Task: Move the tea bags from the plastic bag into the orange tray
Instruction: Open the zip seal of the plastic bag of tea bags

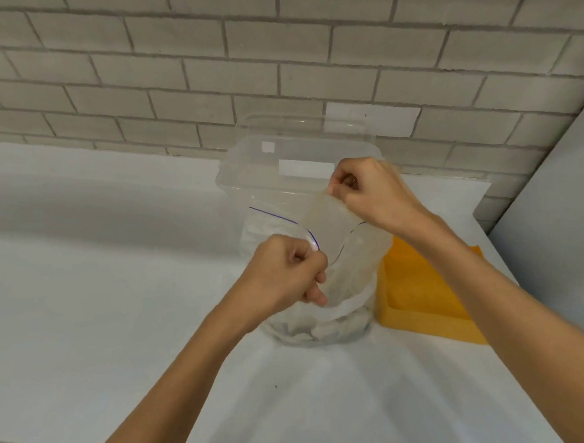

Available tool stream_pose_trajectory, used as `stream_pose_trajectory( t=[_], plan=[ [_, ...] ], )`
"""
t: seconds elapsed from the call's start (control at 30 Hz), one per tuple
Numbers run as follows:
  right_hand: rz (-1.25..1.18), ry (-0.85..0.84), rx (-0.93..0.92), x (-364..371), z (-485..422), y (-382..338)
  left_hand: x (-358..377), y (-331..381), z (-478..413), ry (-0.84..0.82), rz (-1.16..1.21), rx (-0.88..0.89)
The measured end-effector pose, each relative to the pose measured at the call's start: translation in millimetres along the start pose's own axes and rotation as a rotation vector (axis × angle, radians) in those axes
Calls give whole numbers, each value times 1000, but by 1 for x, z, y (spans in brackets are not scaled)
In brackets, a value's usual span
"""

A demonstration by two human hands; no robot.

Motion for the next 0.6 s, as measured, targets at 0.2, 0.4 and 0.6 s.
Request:
stream_pose_trajectory(
  t=[0.2,0.4,0.6],
  plan=[
    [-107,-50,-22,16,9,-19,-64,58,-14,483,-744,552],
    [323,-114,-130,35,26,-31,-40,8,-76,118,-1040,352],
    [482,-371,317,53,47,37,-44,3,-59,161,-1110,393]
  ],
)
Point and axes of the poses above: each hand's wrist, its own z-axis away from the middle knuckle, its own x-axis out of the palm, y = z × x, the point moved 7 cm from there along -z, towards the middle knuckle, and after that the axes turned 5 degrees about -z, right-handed, at the moved point
